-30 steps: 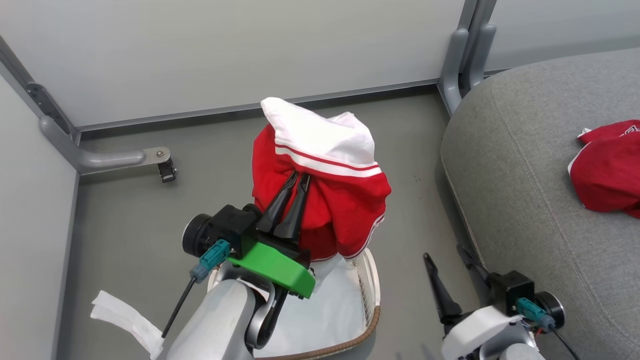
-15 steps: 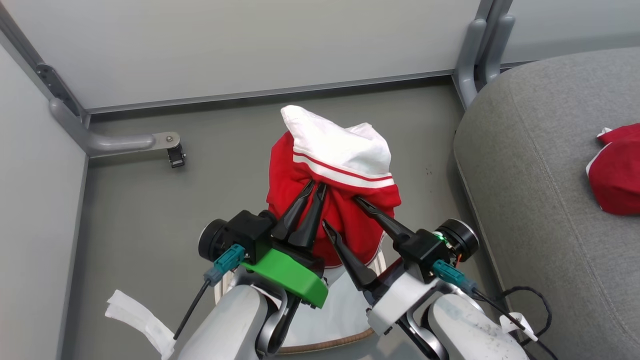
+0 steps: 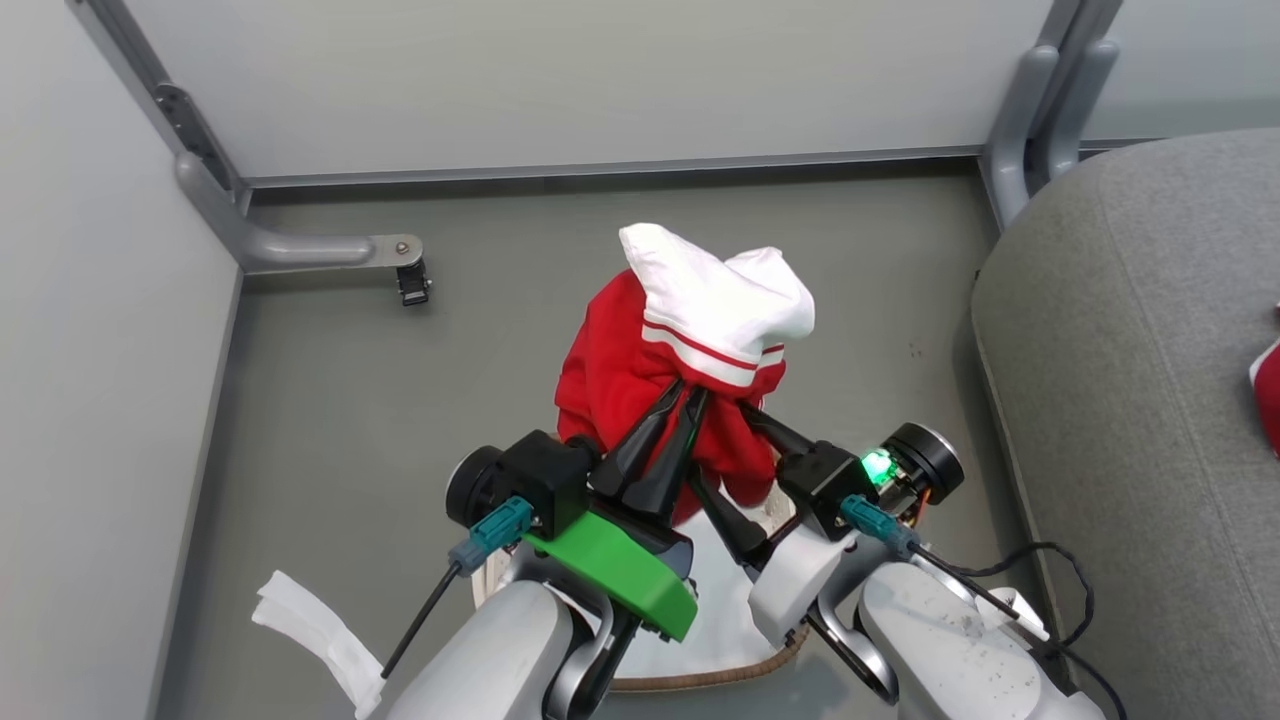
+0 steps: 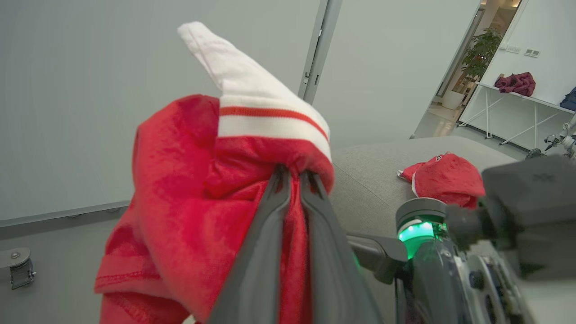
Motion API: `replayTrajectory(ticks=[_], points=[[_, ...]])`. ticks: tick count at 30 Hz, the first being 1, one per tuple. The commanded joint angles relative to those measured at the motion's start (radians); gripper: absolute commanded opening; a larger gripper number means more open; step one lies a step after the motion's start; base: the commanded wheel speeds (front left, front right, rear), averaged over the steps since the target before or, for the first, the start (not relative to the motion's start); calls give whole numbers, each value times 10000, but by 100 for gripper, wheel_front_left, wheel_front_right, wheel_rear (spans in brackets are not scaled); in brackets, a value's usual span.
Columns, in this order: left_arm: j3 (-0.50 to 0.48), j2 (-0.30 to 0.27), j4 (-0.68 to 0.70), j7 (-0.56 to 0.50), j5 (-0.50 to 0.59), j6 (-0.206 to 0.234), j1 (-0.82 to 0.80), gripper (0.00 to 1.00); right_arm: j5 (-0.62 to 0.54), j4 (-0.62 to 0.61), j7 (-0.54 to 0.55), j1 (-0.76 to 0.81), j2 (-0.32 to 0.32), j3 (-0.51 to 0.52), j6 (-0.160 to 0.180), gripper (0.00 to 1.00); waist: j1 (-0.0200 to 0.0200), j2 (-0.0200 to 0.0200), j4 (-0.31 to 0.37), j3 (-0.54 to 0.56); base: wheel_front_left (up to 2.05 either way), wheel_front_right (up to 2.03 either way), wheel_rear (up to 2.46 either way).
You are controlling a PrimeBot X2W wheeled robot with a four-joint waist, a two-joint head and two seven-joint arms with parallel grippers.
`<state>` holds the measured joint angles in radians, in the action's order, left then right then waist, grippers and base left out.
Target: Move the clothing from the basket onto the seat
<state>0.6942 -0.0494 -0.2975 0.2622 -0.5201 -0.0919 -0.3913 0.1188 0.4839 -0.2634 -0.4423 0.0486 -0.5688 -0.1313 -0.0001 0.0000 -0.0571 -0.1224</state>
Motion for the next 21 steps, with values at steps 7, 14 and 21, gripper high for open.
replayTrajectory(ticks=[7, 14, 21], points=[[49, -25, -190, 37, -65, 143, -18, 0, 667, 99, -19, -149, 54, -23, 11, 0, 1, 0, -191, -87, 0, 0, 0], [-327, -27, -477, 24, 533, 250, 139, 100, 821, -207, -21, 134, 51, 556, 14, 0, 1, 0, 573, -305, 0, 0, 0], [-815, -28, -775, 23, 975, 47, 239, 100, 916, -620, -19, 490, 42, 1254, 11, 0, 1, 0, 2155, -558, 0, 0, 0]])
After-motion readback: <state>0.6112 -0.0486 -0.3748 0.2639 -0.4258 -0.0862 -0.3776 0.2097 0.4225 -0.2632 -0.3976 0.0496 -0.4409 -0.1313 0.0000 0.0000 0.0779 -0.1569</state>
